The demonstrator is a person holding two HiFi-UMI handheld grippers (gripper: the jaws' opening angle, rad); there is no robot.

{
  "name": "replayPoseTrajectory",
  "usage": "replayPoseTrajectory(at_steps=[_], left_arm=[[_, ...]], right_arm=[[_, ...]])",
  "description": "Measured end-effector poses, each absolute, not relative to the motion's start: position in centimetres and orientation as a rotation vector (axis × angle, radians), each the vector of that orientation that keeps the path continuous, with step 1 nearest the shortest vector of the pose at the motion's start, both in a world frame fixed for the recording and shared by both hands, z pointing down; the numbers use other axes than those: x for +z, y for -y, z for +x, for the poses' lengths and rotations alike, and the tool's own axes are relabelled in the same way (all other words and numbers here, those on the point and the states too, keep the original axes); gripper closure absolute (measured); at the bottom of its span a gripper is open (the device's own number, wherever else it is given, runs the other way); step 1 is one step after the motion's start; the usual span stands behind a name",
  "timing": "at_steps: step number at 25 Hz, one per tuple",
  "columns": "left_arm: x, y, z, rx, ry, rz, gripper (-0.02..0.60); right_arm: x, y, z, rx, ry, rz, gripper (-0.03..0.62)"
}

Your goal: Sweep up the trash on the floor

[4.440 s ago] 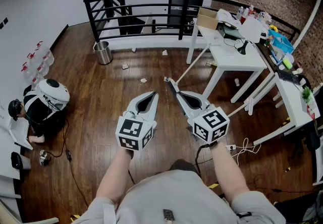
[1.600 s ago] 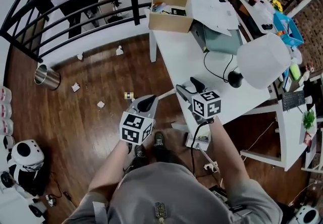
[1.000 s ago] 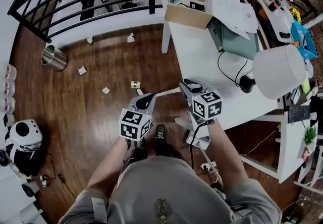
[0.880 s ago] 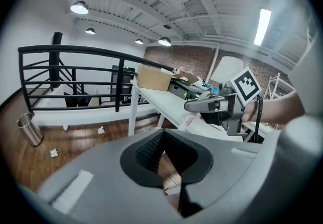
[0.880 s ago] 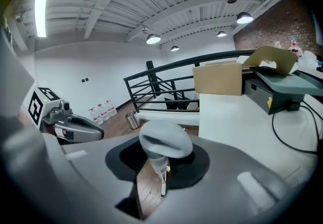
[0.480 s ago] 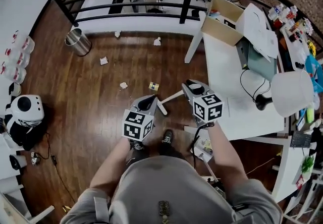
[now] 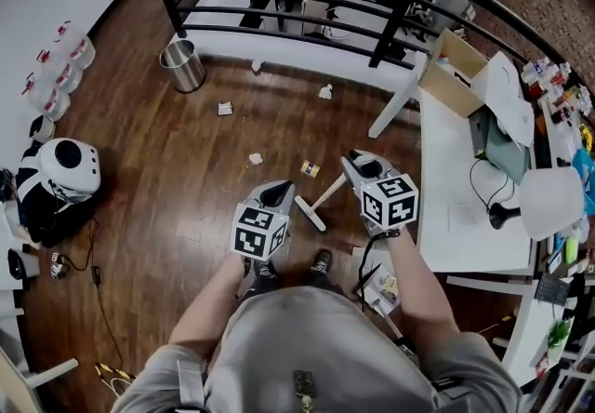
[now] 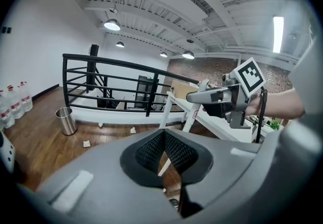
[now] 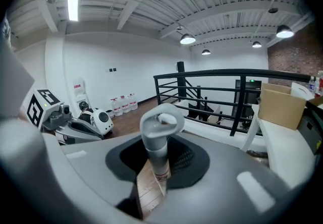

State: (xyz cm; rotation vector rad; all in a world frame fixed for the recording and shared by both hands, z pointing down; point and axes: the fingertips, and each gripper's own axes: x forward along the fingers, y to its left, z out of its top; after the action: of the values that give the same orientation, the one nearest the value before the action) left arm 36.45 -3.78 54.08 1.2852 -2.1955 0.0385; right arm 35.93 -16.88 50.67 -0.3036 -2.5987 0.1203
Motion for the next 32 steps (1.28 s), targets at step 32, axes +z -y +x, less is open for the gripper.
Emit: replayPoseTrajectory(at_steps=[32], left_arm=[[57.8,-11.1,15.2,-0.036,2.276,0.885,0.574]], right_arm=[[53.2,1.3,9.6,0.08,2.525,-0.72,0.517]])
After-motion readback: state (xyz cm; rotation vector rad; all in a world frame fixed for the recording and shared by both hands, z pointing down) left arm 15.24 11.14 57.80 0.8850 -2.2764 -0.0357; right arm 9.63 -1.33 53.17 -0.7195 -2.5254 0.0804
